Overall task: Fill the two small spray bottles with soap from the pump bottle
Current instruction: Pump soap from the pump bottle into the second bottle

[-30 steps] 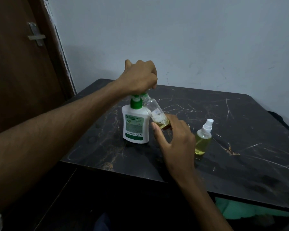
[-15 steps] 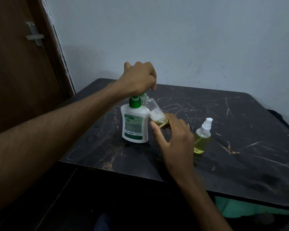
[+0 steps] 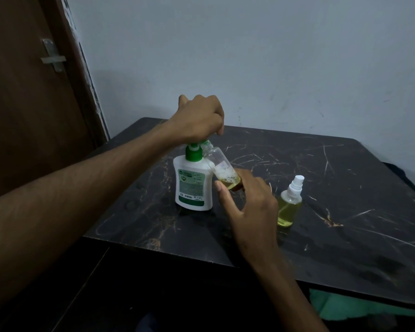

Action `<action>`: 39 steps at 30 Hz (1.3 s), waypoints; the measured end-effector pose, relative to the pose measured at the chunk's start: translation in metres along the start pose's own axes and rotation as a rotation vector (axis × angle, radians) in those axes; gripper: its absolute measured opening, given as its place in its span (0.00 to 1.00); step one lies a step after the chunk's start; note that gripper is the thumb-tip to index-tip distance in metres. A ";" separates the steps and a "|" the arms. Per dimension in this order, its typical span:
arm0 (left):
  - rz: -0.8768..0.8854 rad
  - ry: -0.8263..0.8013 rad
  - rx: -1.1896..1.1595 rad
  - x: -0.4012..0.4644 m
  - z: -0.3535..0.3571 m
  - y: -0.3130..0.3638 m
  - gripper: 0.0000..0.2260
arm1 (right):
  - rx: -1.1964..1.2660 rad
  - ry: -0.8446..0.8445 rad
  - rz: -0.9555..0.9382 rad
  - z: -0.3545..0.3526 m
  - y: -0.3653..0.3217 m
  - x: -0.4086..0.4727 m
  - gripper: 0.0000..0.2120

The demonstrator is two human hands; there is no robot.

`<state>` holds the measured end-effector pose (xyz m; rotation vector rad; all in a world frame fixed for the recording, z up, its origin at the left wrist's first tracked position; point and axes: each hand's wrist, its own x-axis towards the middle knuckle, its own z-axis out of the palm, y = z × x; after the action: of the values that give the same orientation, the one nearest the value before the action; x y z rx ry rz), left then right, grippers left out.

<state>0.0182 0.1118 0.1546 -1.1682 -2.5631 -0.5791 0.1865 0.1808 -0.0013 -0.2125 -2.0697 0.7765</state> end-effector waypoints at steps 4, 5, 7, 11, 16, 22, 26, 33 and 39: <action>-0.012 -0.002 -0.004 0.002 0.003 0.000 0.09 | -0.005 -0.010 0.001 0.001 0.002 0.001 0.18; -0.019 -0.004 -0.005 0.001 0.004 0.000 0.09 | -0.009 -0.011 0.001 0.001 0.002 0.000 0.18; -0.027 0.000 -0.002 0.000 0.004 -0.002 0.10 | -0.011 -0.002 0.002 0.002 0.002 0.000 0.18; -0.003 0.027 -0.008 0.001 0.001 0.000 0.09 | 0.009 0.014 -0.009 0.001 0.001 0.000 0.18; -0.009 0.029 0.002 -0.001 0.005 0.000 0.08 | -0.007 0.003 -0.012 0.003 0.003 0.001 0.18; 0.016 0.040 0.005 0.000 -0.001 0.004 0.10 | 0.010 -0.006 -0.002 0.002 0.002 0.000 0.17; 0.006 0.025 0.016 -0.001 0.002 0.003 0.09 | 0.001 -0.011 0.001 0.003 0.004 0.000 0.17; 0.010 0.022 0.004 0.000 0.000 0.003 0.09 | -0.011 -0.017 0.008 0.003 0.004 0.000 0.18; 0.004 0.042 0.003 -0.003 0.002 0.000 0.10 | -0.005 -0.013 -0.001 0.003 0.002 0.001 0.18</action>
<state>0.0201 0.1109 0.1515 -1.1472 -2.5253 -0.5928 0.1838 0.1815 -0.0031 -0.2093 -2.0842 0.7742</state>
